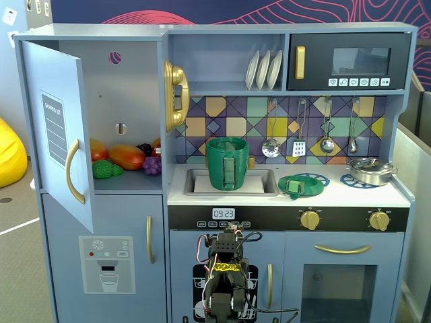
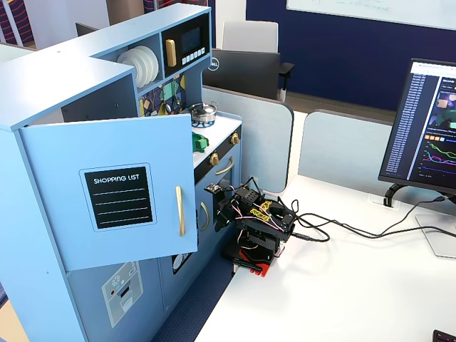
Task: Pick up the lid from the counter and put it on the green recipient
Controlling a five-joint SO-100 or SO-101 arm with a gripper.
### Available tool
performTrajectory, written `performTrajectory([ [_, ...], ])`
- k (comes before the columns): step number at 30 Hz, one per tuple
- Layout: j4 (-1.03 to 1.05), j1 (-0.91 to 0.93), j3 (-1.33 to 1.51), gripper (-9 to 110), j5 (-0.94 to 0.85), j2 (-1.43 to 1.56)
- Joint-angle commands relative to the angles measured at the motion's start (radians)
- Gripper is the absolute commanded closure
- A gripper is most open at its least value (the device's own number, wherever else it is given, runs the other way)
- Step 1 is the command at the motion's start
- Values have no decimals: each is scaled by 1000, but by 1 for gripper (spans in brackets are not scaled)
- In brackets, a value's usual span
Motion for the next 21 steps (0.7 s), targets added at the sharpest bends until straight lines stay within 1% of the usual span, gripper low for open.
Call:
performTrajectory([
  [1,186,55,-3,101,-14,-6],
  [12,181,54,-3,101,9,-6],
  [14,106,81,-6,101,9,-18],
  [16,-5,146,-41,101,-48,-49],
  [19,-173,209,-166,101,-110,-152],
  [21,-267,244,-261,101,-104,-219],
])
